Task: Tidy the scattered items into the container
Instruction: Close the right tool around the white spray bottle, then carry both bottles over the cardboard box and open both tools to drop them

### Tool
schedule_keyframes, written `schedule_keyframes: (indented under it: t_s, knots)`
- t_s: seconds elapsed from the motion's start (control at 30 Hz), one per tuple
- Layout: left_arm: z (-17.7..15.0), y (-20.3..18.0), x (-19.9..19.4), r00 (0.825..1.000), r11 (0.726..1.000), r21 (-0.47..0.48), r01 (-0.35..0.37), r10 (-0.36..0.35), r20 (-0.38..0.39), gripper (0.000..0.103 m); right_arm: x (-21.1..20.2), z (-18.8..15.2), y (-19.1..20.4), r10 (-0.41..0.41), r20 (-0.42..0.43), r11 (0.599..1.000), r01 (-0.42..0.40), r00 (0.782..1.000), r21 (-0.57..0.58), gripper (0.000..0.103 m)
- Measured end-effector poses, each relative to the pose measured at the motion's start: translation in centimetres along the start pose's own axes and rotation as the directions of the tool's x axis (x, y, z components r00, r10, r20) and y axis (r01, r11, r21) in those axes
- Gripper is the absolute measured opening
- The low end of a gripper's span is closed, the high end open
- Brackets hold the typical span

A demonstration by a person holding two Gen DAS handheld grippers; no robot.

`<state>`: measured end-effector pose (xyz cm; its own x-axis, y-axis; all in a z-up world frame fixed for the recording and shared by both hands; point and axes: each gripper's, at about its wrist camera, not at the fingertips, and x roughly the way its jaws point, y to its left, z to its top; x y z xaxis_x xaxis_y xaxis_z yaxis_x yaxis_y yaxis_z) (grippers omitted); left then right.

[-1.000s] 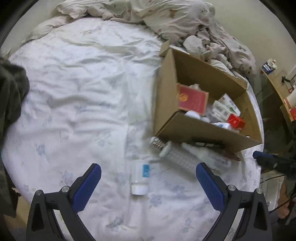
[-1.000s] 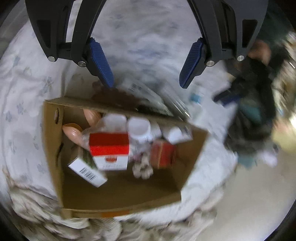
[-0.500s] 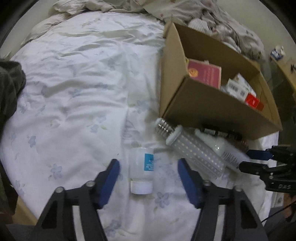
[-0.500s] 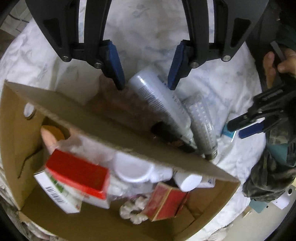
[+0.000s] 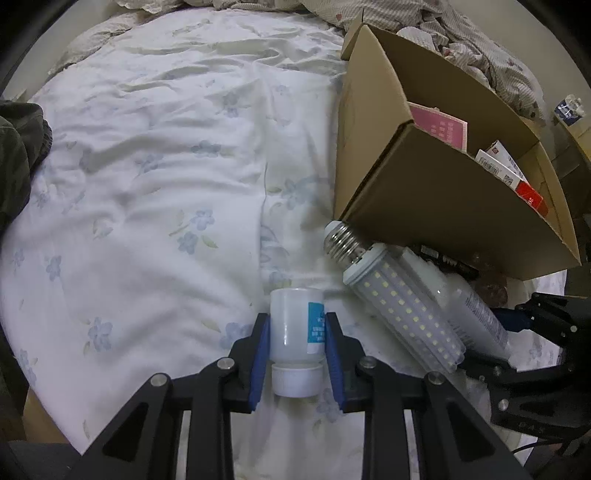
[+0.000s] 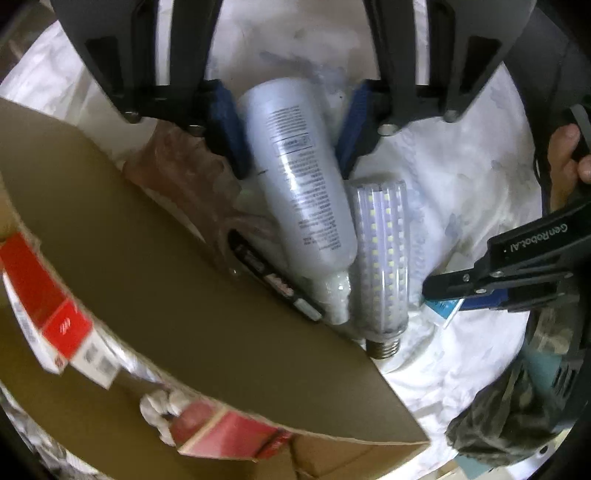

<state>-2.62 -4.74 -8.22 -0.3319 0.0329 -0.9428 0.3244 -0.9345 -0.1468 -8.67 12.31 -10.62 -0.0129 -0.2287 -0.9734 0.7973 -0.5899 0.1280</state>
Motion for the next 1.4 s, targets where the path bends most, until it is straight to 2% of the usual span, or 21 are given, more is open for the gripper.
schedule_keyframes:
  t_s: [0.07, 0.13, 0.23, 0.27, 0.37, 0.47, 0.6, 0.7, 0.8, 0.87, 0.93, 1.07, 1.17, 1.27, 1.33, 1.4]
  knots:
    - [-0.2, -0.1, -0.1, 1.000, 1.000, 0.014, -0.010, 0.010, 0.001, 0.029, -0.4, -0.5, 0.3, 0.019, -0.025, 1.000, -0.019, 1.000, -0.019, 0.045]
    - [-0.3, -0.2, -0.1, 1.000, 1.000, 0.016, -0.014, 0.014, 0.000, 0.029, -0.1, -1.7, 0.2, 0.034, -0.128, 0.999, -0.036, 0.991, -0.016, 0.044]
    - [-0.4, -0.1, -0.1, 1.000, 1.000, 0.009, -0.016, 0.016, -0.004, 0.029, -0.2, -3.4, -0.1, 0.043, -0.179, 0.999, -0.046, 0.983, -0.012, 0.044]
    - [-0.4, -0.1, -0.1, 1.000, 1.000, 0.010, -0.020, 0.020, -0.003, 0.029, -0.4, -3.7, -0.2, 0.040, -0.172, 0.999, -0.043, 0.984, -0.018, 0.044]
    - [-0.5, -0.3, 0.0, 1.000, 0.999, 0.019, -0.031, 0.031, 0.000, 0.029, -0.5, -3.6, -0.5, 0.031, -0.115, 0.999, -0.033, 0.993, -0.010, 0.050]
    - [-0.7, -0.4, 0.0, 0.999, 0.999, 0.030, -0.042, 0.042, 0.007, 0.029, -0.4, -3.2, -0.7, 0.021, -0.070, 1.000, -0.021, 0.997, 0.001, 0.051]
    - [-1.0, -0.6, -0.2, 0.998, 0.997, 0.050, -0.057, 0.055, 0.024, 0.029, -1.0, -3.1, -0.9, 0.020, -0.056, 1.000, -0.021, 0.998, -0.012, 0.043]
    - [-1.3, -0.7, -0.6, 0.996, 0.995, 0.063, -0.077, 0.074, 0.040, 0.029, -2.9, -3.5, -2.0, 0.079, -0.040, 0.997, -0.079, 0.996, 0.010, 0.042]
    - [-1.3, -0.1, -1.8, 0.996, 0.997, 0.044, -0.062, 0.059, 0.067, 0.028, -6.4, -4.1, -3.4, 0.184, 0.006, 0.983, -0.184, 0.983, 0.021, 0.042]
    - [-1.0, 0.3, -3.3, 0.994, 0.998, 0.042, -0.045, 0.041, 0.105, 0.028, -9.4, -4.6, -4.6, 0.219, 0.077, 0.974, -0.223, 0.973, 0.040, 0.042]
    - [-0.6, 1.0, -5.0, 0.989, 0.999, 0.040, -0.036, 0.029, 0.145, 0.028, -12.3, -5.0, -6.0, 0.258, 0.163, 0.960, -0.271, 0.952, 0.068, 0.042]
    - [2.0, -0.8, -7.9, 0.974, 0.999, 0.040, -0.011, 0.001, 0.226, 0.028, -17.5, -5.1, -8.1, 0.212, 0.326, 0.961, -0.258, 0.921, 0.104, 0.042]
    - [4.5, -2.4, -8.3, 0.965, 0.998, 0.062, 0.019, -0.034, 0.258, 0.028, -18.8, -2.5, -9.2, 0.164, 0.398, 0.954, -0.247, 0.903, 0.169, 0.042]
    - [7.6, -4.5, -8.9, 0.957, 0.994, 0.101, 0.039, -0.066, 0.282, 0.028, -17.9, 2.0, -8.9, 0.117, 0.416, 0.946, -0.229, 0.902, 0.231, 0.042]
    - [9.0, -6.1, -9.3, 0.956, 0.991, 0.126, 0.043, -0.078, 0.284, 0.029, -17.1, 3.0, -9.8, 0.090, 0.422, 0.934, -0.223, 0.902, 0.279, 0.042]
    - [10.5, -8.0, -8.9, 0.957, 0.986, 0.166, 0.035, -0.081, 0.278, 0.029, -15.8, 3.4, -11.0, 0.102, 0.411, 0.917, -0.245, 0.906, 0.314, 0.042]
